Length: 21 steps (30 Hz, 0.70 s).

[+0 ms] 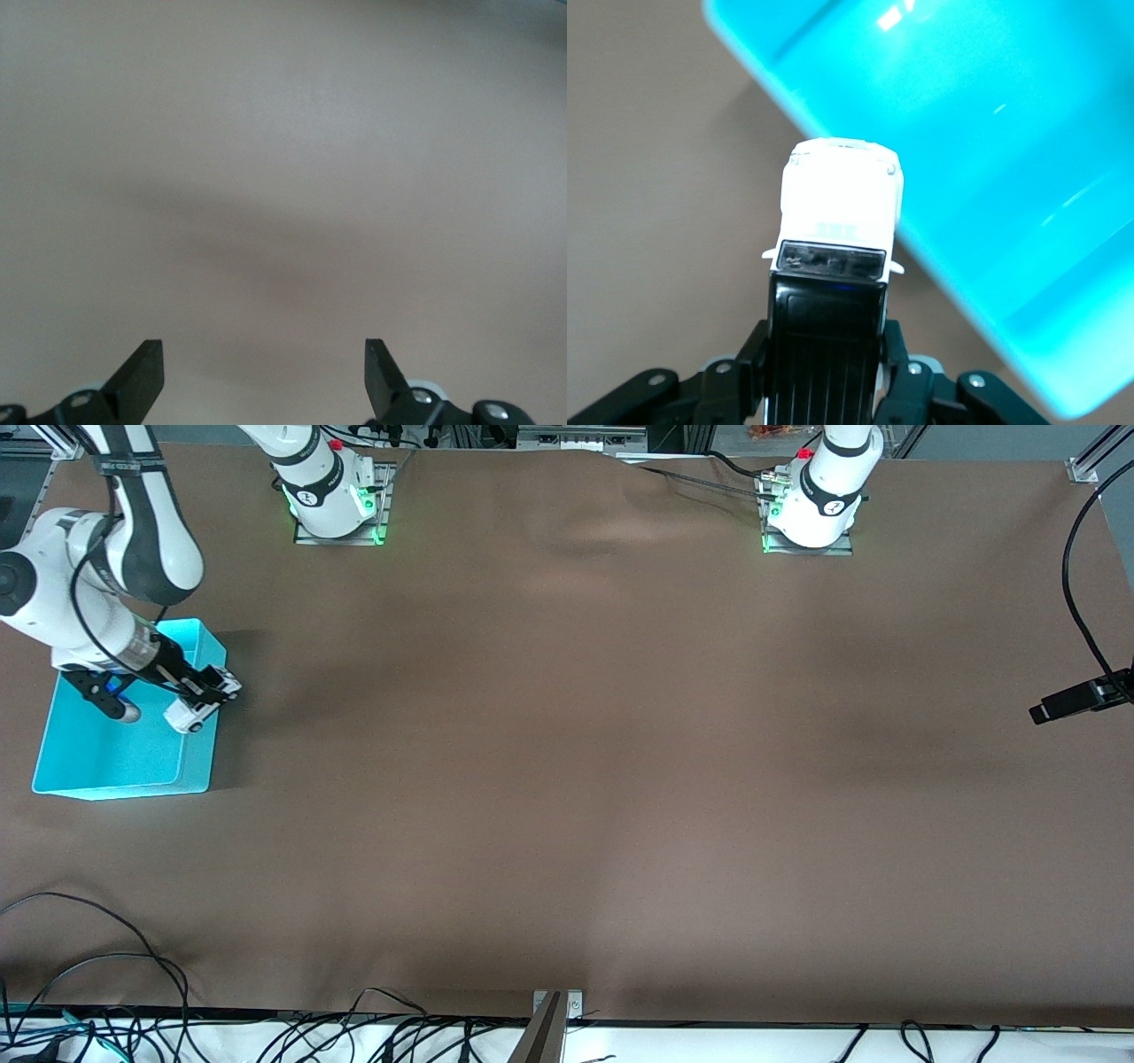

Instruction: Wind and store white jeep toy

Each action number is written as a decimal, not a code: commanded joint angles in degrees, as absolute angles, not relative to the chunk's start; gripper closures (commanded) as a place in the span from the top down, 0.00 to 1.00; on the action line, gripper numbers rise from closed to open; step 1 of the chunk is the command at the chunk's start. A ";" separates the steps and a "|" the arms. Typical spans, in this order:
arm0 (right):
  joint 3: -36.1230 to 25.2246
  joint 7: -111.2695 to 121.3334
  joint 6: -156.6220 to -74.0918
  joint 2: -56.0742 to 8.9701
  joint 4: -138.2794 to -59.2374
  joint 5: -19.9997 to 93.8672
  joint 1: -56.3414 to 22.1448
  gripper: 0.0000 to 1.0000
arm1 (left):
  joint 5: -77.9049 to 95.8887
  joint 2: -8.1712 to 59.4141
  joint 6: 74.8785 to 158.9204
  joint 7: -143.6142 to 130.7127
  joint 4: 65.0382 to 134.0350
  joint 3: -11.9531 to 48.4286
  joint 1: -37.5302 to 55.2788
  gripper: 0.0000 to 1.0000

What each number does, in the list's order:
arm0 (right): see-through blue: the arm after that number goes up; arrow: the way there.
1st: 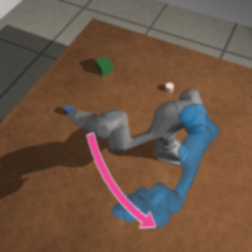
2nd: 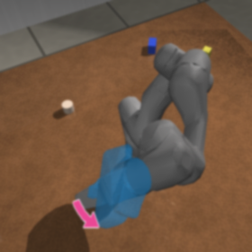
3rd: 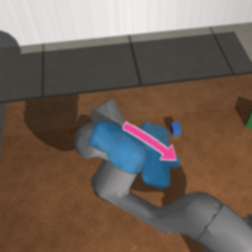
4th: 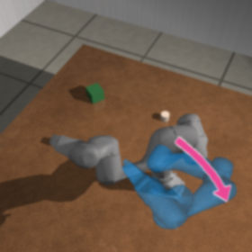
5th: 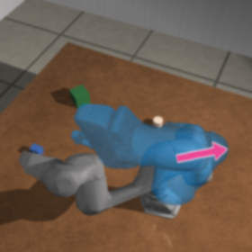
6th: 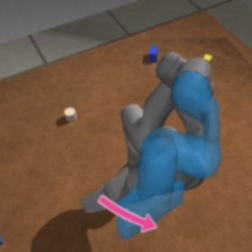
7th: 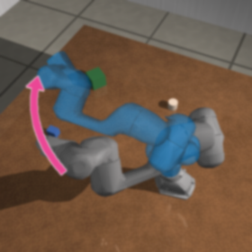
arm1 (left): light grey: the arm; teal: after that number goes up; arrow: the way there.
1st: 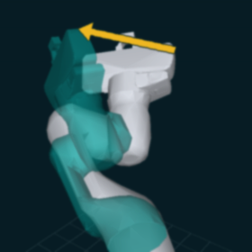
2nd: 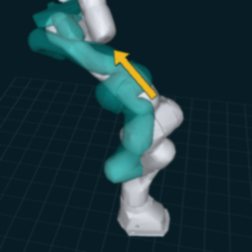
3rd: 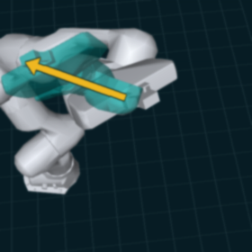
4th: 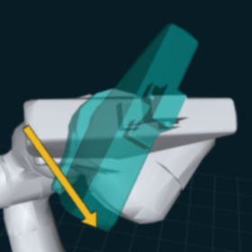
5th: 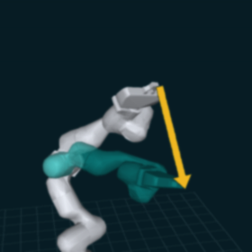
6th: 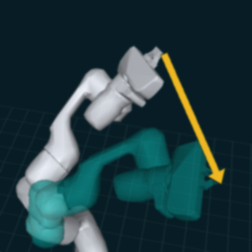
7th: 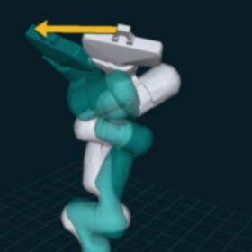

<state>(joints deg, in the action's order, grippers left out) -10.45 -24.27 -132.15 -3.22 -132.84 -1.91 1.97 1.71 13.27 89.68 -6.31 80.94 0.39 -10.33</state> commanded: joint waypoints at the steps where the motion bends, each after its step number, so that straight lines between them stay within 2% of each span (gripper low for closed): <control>1: -14.49 -15.05 -130.69 -3.07 -132.36 -4.74 1.93 0.00 | 2.99 12.83 89.21 -5.71 81.30 0.53 -10.46 1.00; 8: -20.12 -0.55 -130.78 -4.83 -131.75 -5.18 2.11 0.00 | 2.99 12.83 89.21 -5.71 81.30 0.53 -10.46 1.00; 21: -20.92 4.22 -130.96 -10.90 -128.85 -16.34 3.78 0.00 | 2.99 12.74 89.21 -5.80 81.30 0.53 -10.46 1.00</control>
<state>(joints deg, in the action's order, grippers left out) -21.09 2.70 -131.72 -7.91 -132.01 -12.86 3.00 1.71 13.27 89.68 -6.31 80.95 0.40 -10.30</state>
